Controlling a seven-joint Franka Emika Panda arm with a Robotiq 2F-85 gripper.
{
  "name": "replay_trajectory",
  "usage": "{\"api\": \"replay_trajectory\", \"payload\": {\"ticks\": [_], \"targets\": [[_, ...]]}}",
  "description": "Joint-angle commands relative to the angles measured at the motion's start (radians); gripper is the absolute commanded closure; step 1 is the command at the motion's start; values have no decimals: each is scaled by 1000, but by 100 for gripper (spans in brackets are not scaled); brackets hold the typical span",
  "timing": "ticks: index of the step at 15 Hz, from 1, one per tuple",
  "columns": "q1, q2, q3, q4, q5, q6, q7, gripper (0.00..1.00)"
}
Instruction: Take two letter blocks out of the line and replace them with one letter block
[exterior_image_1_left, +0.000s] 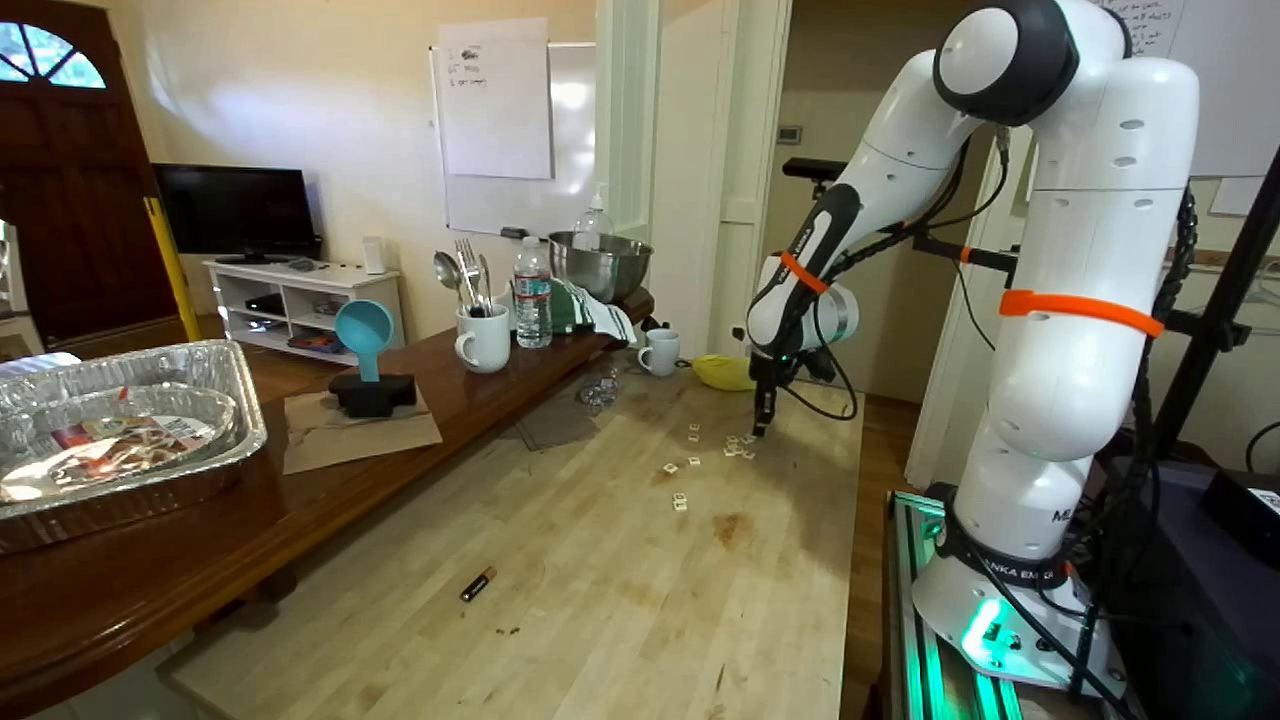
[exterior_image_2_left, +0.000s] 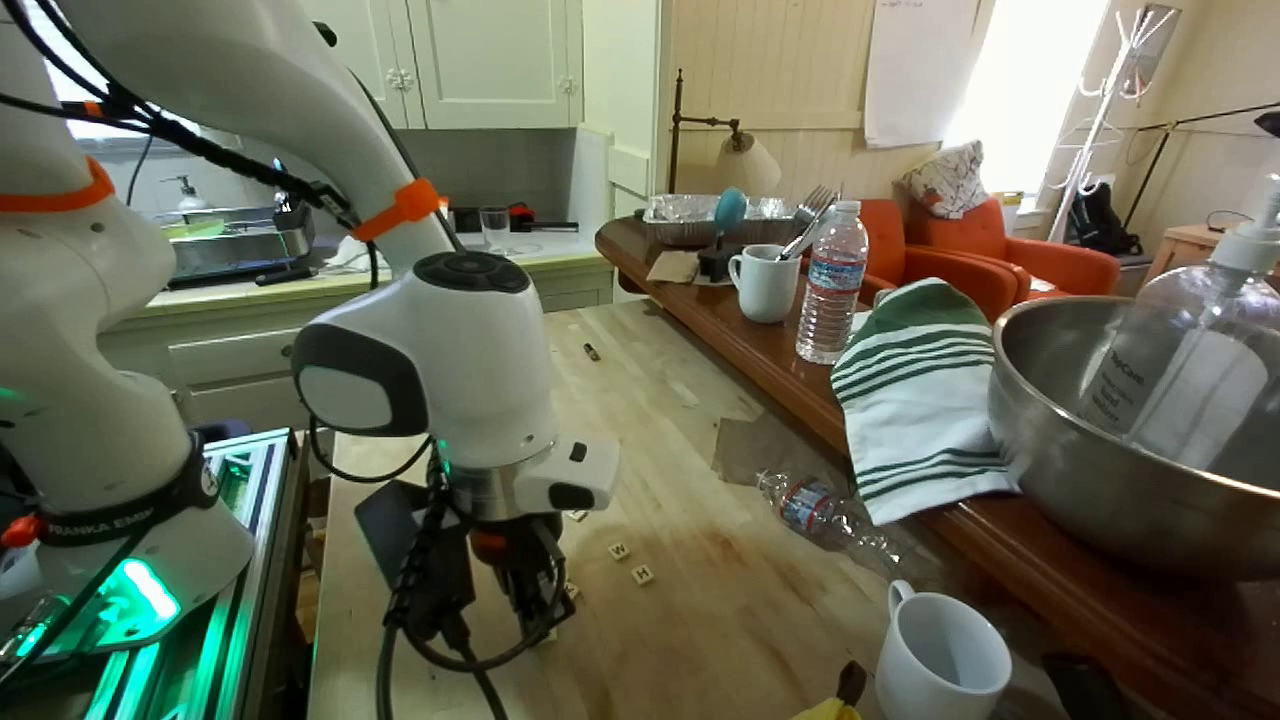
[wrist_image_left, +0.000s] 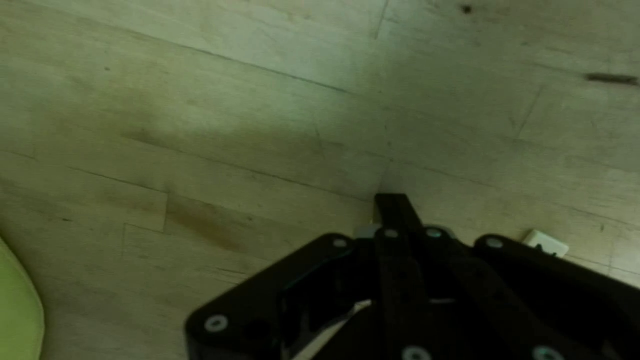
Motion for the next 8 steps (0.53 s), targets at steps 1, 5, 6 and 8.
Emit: {"api": "replay_trajectory", "payload": {"ticks": [1,5,6,8], "targets": [[-27,15,-5,-40,-118,-15,77,100],[-33,-16,13,-74,-95,-23,82,100],[-32,-20,14,-80,-95,-28,95,100],[-28,-35,18,-98,-87,-37,98,100]]}}
